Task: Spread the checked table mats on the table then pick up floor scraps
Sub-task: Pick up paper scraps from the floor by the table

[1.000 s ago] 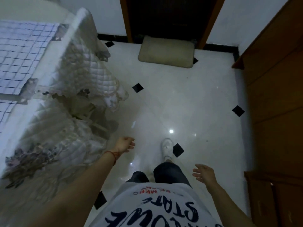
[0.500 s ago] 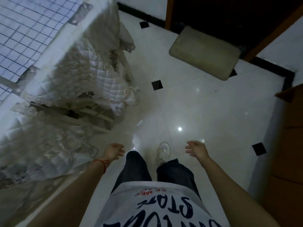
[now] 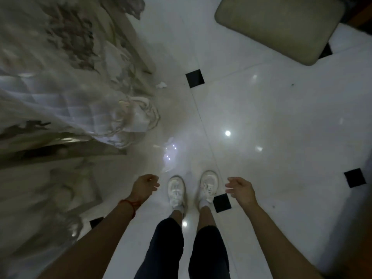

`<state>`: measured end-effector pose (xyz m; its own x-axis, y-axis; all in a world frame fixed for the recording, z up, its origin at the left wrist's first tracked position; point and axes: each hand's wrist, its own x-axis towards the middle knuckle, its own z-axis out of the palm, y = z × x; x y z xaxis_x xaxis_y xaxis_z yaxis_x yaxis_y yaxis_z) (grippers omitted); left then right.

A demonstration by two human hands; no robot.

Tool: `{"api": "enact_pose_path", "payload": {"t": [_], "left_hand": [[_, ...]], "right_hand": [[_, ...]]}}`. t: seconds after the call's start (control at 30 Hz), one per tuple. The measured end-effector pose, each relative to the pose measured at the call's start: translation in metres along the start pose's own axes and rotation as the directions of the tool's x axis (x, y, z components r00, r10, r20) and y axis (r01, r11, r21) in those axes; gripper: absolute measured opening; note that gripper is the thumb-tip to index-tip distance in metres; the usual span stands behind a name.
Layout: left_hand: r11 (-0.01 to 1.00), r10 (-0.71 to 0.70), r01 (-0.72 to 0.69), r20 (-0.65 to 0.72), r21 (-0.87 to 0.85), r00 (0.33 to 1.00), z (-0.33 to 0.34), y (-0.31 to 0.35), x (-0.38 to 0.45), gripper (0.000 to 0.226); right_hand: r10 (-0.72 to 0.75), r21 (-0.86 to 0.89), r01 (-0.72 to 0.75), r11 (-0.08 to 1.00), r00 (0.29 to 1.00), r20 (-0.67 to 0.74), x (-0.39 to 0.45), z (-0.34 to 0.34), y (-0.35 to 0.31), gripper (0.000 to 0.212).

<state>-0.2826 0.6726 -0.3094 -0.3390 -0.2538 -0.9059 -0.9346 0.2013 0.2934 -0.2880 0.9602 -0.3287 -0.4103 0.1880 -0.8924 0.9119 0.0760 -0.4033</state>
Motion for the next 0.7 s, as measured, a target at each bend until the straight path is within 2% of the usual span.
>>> {"api": "enact_pose_path", "payload": {"t": [0.13, 0.27, 0.37, 0.53, 0.63, 0.7], "left_hand": [[0.996, 0.066, -0.066, -0.008, 0.062, 0.998, 0.034, 0.006, 0.101, 0.026], [0.976, 0.138, -0.132, -0.019, 0.173, 0.99, 0.068, 0.004, 0.201, 0.015], [0.919, 0.219, -0.188, -0.052, 0.348, 0.974, 0.086, -0.001, 0.263, 0.033], [0.846, 0.308, -0.241, -0.066, 0.475, 0.949, 0.103, -0.019, 0.356, 0.032], [0.823, 0.318, -0.236, -0.076, 0.516, 0.945, 0.103, -0.028, 0.408, 0.059], [0.801, 0.324, -0.223, -0.088, 0.555, 0.942, 0.104, -0.035, 0.436, 0.065]], "right_hand": [[-0.003, -0.007, 0.003, 1.0, 1.0, -0.011, 0.083, 0.022, 0.027, 0.014], [-0.034, -0.028, 0.035, 0.999, 0.999, 0.011, 0.161, 0.047, 0.055, 0.014], [-0.069, -0.065, 0.07, 0.995, 0.997, 0.028, 0.218, 0.065, 0.073, 0.016], [-0.089, 0.016, 0.088, 0.996, 0.995, 0.038, 0.291, 0.089, 0.088, 0.017], [-0.087, 0.042, 0.085, 0.996, 0.995, 0.05, 0.319, 0.097, 0.099, 0.02], [-0.101, 0.055, 0.098, 0.994, 0.993, 0.061, 0.333, 0.101, 0.108, 0.019]]}}
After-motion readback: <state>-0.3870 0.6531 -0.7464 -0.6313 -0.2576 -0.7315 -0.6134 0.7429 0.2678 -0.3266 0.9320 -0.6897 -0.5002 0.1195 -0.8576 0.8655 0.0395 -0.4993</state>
